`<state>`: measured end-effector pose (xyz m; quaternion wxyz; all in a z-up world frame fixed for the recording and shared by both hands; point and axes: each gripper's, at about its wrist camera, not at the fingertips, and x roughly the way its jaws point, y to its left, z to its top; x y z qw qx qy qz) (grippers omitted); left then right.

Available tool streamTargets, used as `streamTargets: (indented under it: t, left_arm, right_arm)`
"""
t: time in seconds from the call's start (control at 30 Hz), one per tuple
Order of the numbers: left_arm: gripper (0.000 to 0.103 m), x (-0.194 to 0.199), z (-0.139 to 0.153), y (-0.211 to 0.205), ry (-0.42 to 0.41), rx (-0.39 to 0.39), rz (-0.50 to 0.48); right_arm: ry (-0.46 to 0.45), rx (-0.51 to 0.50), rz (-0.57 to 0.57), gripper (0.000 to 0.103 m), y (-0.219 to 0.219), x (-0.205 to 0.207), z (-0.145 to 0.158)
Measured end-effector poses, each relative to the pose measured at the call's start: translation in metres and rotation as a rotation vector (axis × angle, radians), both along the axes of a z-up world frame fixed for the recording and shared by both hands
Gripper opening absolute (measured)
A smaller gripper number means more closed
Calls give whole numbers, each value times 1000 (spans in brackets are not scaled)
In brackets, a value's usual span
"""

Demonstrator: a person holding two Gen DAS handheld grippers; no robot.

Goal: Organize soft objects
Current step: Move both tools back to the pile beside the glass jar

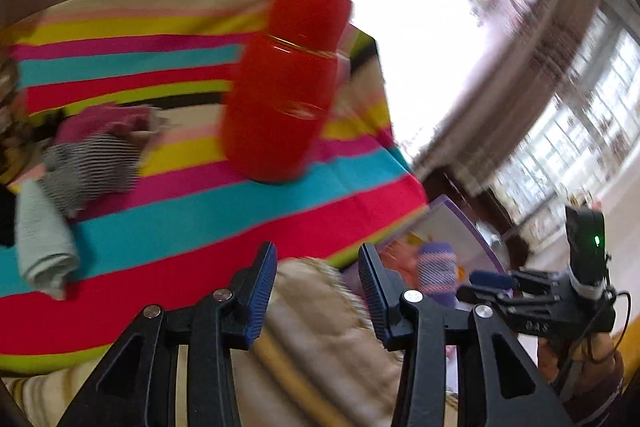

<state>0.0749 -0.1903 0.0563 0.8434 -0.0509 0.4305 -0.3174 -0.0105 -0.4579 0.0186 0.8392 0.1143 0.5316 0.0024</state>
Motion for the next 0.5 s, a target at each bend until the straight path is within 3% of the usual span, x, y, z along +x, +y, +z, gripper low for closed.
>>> streamTargets:
  t: [0.23, 0.37, 0.5]
  left_arm:
    - [44, 28, -7, 87, 0, -6, 244]
    - [44, 44, -16, 145, 37, -36, 411]
    - [44, 61, -32, 209, 114, -64, 642]
  right_arm:
    - [-38, 10, 146, 48, 55, 33, 10]
    - [-58, 25, 220, 49, 85, 55, 17]
    - [-89, 11, 296, 49, 114, 77, 27]
